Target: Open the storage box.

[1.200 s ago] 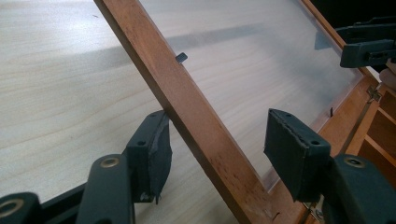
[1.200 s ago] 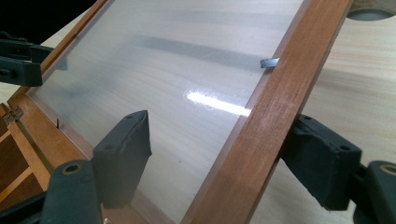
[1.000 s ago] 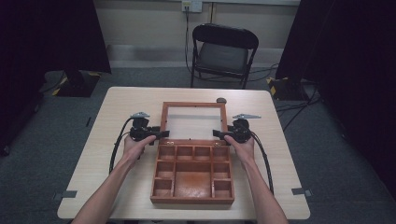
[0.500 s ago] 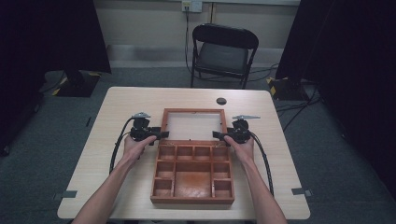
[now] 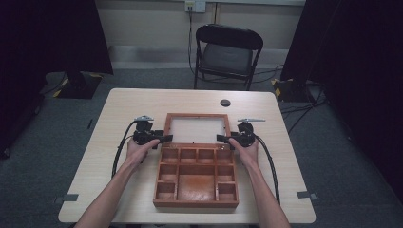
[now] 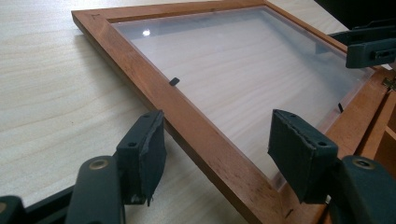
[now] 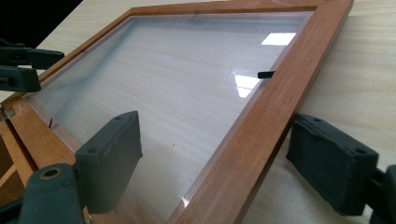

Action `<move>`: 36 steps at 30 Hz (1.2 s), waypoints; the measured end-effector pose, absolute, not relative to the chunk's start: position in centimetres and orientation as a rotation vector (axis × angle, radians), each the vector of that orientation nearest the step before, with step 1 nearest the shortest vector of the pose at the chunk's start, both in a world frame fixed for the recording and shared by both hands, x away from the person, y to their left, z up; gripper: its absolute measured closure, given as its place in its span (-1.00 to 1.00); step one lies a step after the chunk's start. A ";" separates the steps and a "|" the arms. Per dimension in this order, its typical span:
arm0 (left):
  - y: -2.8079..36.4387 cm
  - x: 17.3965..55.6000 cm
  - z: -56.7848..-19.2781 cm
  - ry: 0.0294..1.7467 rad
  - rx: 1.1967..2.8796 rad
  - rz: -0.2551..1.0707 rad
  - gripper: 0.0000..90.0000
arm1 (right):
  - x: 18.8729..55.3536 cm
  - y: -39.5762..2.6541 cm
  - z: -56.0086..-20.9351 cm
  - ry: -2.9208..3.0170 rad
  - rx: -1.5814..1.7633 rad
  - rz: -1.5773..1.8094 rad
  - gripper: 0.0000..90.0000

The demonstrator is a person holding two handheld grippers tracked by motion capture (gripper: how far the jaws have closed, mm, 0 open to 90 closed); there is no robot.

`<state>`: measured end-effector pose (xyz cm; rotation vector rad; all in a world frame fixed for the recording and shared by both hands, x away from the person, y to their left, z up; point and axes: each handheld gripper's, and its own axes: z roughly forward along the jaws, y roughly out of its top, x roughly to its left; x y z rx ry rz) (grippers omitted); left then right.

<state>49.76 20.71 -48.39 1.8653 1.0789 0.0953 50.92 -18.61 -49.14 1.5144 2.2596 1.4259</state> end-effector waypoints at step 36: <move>26.9 42.4 -46.3 1.091 2.014 0.263 -0.59 | 40.7 -25.6 -44.8 2.203 1.398 1.269 -0.67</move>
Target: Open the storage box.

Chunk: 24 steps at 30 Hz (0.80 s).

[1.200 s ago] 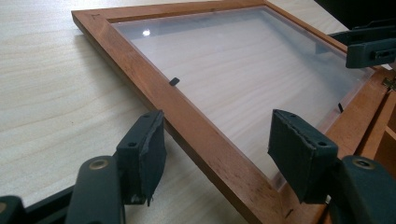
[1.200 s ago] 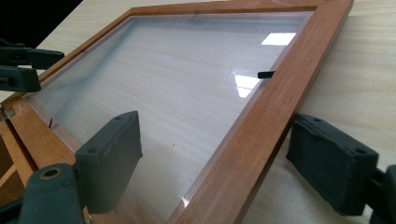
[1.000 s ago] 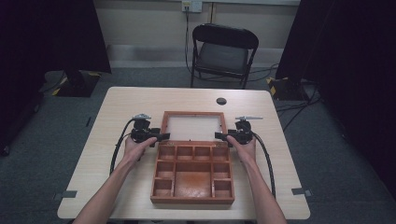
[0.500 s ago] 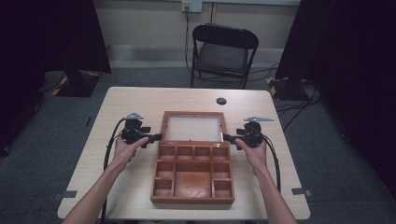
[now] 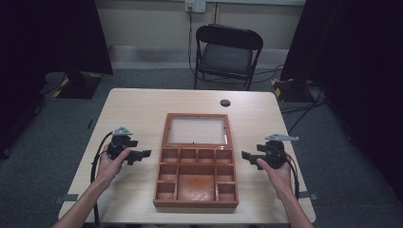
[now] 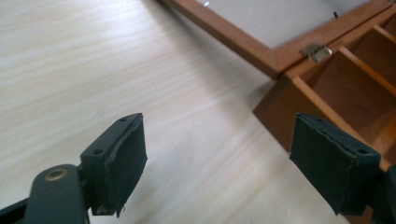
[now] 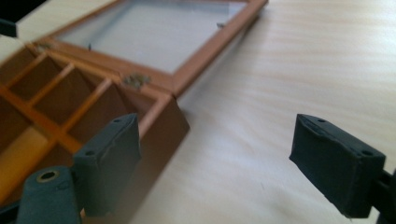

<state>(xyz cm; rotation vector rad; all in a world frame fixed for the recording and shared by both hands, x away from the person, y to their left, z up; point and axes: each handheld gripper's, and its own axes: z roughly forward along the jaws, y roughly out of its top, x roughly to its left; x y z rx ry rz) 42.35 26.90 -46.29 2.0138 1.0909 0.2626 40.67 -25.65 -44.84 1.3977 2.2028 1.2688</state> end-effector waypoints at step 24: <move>29.5 39.2 -50.3 1.220 2.081 0.517 -1.00 | 35.7 -29.6 -50.0 2.102 1.413 0.905 -0.79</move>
